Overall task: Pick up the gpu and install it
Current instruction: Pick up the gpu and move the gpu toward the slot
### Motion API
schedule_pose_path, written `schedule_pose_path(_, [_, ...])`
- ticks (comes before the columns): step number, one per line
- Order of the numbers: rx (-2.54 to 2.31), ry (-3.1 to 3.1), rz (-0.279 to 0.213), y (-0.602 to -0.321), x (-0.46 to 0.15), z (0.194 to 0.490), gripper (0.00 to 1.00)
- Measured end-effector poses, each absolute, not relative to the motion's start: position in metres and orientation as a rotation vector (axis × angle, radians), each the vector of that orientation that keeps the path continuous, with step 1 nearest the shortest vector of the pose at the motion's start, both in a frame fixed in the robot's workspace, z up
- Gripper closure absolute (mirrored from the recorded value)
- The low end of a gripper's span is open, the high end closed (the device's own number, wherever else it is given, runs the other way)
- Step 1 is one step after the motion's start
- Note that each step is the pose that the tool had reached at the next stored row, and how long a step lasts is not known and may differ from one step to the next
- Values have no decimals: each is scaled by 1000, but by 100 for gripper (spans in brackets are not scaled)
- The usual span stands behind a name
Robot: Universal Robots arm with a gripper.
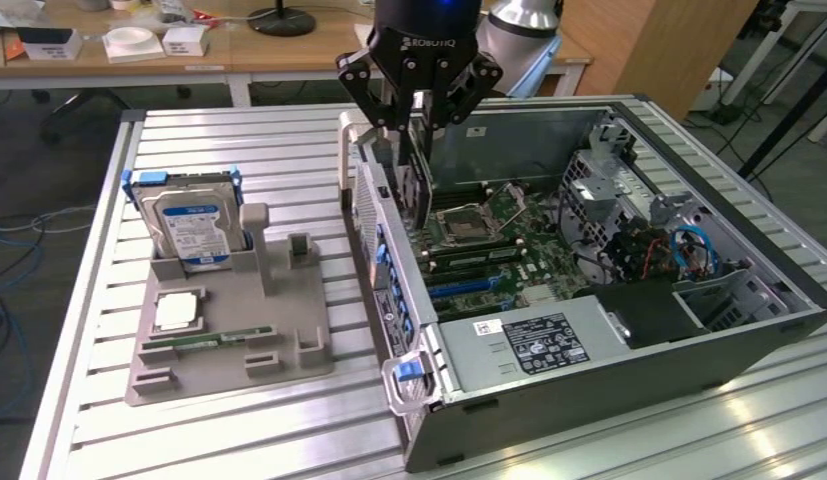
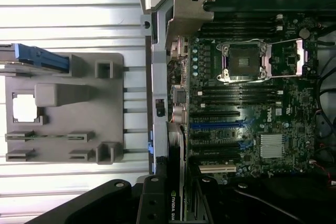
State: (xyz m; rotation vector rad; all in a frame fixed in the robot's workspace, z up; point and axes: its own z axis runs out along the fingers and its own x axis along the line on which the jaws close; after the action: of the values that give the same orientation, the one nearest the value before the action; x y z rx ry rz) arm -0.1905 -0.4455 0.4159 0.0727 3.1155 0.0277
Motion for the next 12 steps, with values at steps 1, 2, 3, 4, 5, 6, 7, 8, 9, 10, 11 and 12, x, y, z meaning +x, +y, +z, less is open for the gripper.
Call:
schedule_pose_path(1, [72, 3115, 28, -446, -190, 416, 74])
schedule_pose_path(2, [71, 3116, 28, -446, -189, 416, 74])
schedule_pose_path(3, [71, 3116, 28, -446, -188, 416, 74])
schedule_pose_path(4, [70, 3116, 28, -446, -187, 416, 74])
schedule_pose_path(5, [69, 3116, 28, -446, -186, 416, 74])
schedule_pose_path(6, [69, 3116, 28, -446, -186, 416, 74])
schedule_pose_path(7, [68, 3116, 28, -446, -185, 416, 74])
schedule_pose_path(8, [68, 3116, 28, -446, -184, 416, 74])
schedule_pose_path(9, [67, 3116, 28, -446, -183, 416, 74])
schedule_pose_path(10, [66, 3116, 28, -446, -182, 416, 74])
schedule_pose_path(11, [66, 3116, 28, -446, -182, 416, 74])
schedule_pose_path(12, [65, 3116, 28, -446, -181, 416, 74])
